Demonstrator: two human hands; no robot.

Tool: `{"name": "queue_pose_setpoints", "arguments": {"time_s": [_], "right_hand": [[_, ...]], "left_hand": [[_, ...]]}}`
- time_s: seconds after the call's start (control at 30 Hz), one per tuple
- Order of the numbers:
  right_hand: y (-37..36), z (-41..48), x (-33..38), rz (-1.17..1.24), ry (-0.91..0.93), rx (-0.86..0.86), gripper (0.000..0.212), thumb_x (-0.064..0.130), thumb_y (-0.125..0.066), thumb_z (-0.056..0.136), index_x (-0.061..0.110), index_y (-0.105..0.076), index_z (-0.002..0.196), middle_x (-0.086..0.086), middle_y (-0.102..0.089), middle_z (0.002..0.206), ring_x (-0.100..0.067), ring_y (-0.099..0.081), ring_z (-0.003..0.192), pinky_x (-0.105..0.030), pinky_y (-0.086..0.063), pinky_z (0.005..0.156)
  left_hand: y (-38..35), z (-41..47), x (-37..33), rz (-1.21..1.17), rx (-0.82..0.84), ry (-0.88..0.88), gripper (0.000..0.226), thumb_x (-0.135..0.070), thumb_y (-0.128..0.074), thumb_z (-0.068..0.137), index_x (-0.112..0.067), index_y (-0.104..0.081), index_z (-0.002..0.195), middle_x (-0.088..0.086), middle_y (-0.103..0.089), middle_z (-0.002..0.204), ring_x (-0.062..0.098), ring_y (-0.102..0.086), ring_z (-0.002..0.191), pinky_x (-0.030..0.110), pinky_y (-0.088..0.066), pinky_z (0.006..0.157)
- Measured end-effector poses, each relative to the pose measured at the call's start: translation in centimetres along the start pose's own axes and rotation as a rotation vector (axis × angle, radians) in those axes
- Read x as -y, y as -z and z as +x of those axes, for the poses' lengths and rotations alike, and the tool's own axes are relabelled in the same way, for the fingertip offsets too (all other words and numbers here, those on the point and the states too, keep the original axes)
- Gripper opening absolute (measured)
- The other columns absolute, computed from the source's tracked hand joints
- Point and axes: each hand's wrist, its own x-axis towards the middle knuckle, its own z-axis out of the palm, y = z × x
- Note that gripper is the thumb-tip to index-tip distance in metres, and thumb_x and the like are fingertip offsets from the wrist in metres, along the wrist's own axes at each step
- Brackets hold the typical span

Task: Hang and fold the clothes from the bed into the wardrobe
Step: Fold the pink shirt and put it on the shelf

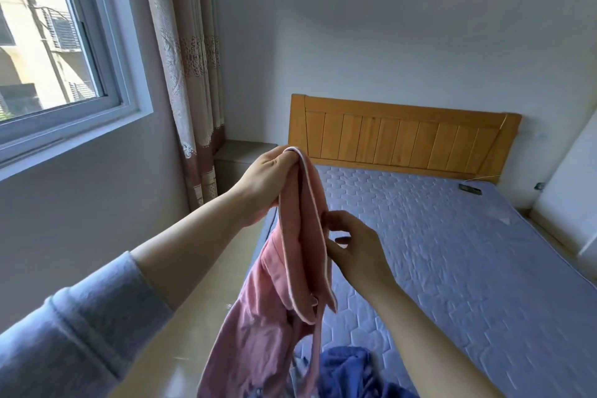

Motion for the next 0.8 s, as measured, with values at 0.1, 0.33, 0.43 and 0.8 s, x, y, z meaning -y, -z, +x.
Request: {"name": "queue_pose_setpoints", "arguments": {"time_s": [0.1,0.33,0.43,0.8], "right_hand": [[-0.4,1.1,0.3,-0.022,0.029,0.047,0.016,0.016,-0.069,0.085,0.023,-0.072,0.099,0.014,-0.072,0.095,-0.007,-0.066,0.094,-0.035,-0.053,0.086],[0.4,2.8,0.4,0.008,0.058,0.051,0.013,0.015,-0.06,0.094,0.014,-0.068,0.083,0.004,-0.068,0.075,-0.007,-0.064,0.071,-0.019,-0.048,0.066],[1.5,3.2,0.5,0.092,-0.009,0.069,0.018,0.022,-0.054,0.098,0.011,-0.064,0.088,-0.015,-0.066,0.084,-0.018,-0.058,0.072,-0.033,-0.046,0.07],[5.5,6.4,3.6,0.074,0.153,-0.099,0.021,0.023,-0.053,0.1,0.013,-0.067,0.087,0.007,-0.06,0.075,-0.002,-0.051,0.073,-0.019,-0.04,0.071]], "left_hand": [[0.5,-0.1,-0.3,-0.013,-0.022,-0.014,0.029,-0.023,-0.043,0.098,-0.022,-0.067,0.082,0.014,-0.058,0.087,0.027,-0.052,0.078,0.04,-0.039,0.073],[2.4,-0.5,-0.6,-0.087,-0.063,-0.043,0.025,-0.018,-0.043,0.099,-0.015,-0.064,0.085,0.013,-0.056,0.084,0.024,-0.051,0.077,0.031,-0.041,0.065],[3.5,-0.6,0.3,-0.115,-0.091,-0.02,0.025,-0.02,-0.046,0.099,-0.017,-0.066,0.084,0.008,-0.062,0.079,0.019,-0.057,0.073,0.029,-0.044,0.065],[4.0,-0.7,6.4,-0.161,0.094,0.18,0.033,-0.039,-0.042,0.101,-0.016,-0.065,0.104,0.013,-0.066,0.095,0.024,-0.063,0.082,0.037,-0.05,0.079]]}}
